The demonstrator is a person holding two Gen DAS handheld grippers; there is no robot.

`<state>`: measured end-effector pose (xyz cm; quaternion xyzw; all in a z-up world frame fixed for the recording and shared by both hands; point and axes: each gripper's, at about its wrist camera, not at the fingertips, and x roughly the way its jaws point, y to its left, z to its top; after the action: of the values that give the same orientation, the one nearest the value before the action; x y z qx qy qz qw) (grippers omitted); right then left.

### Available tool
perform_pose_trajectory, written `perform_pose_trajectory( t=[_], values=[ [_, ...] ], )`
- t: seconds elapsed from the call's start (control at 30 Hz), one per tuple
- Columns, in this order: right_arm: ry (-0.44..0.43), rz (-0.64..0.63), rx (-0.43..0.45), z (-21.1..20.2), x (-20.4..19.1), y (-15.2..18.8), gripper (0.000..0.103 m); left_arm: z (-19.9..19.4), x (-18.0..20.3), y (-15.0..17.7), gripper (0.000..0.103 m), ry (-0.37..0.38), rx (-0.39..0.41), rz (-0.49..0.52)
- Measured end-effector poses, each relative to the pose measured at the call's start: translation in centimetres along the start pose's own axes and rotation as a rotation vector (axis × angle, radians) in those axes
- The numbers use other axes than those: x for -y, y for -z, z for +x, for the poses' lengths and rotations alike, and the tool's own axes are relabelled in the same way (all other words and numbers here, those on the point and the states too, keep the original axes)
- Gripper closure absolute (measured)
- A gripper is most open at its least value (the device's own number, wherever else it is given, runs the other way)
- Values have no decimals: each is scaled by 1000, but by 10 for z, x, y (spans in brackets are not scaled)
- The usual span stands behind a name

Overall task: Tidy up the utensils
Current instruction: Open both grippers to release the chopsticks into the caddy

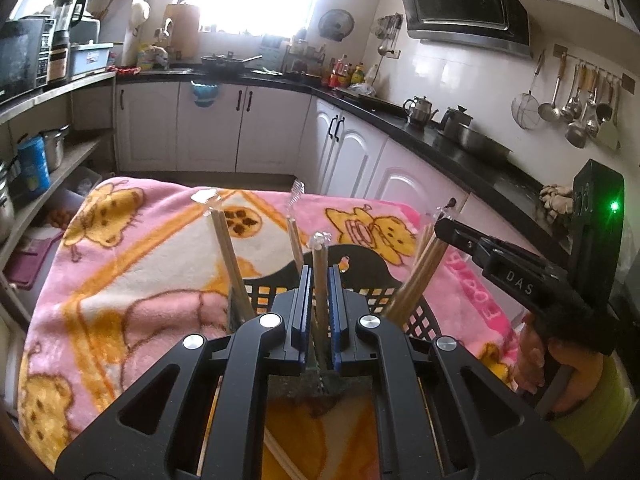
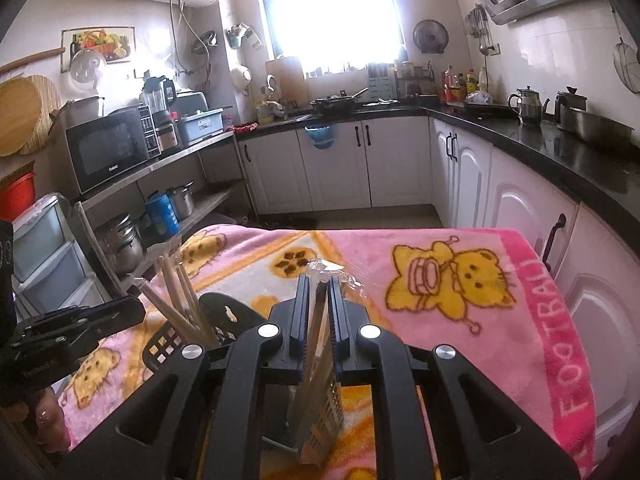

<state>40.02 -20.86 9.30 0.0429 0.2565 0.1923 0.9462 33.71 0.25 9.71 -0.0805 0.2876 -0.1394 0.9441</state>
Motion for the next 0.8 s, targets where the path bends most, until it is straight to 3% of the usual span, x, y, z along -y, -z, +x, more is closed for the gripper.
perform_pose_trajectory(
  t=[0.27,0.4,0.8],
  values=[
    [-4,-2,-10,-12,0,1,76,-9,4,2,91,-2,4,7],
    [-2,-5,1,-22,-1,0,70,-15,6,3,78,2,9,16],
    [-12,9,-1,-44,-4,6,50,-36,3,11,53,-7,31,0]
  ],
)
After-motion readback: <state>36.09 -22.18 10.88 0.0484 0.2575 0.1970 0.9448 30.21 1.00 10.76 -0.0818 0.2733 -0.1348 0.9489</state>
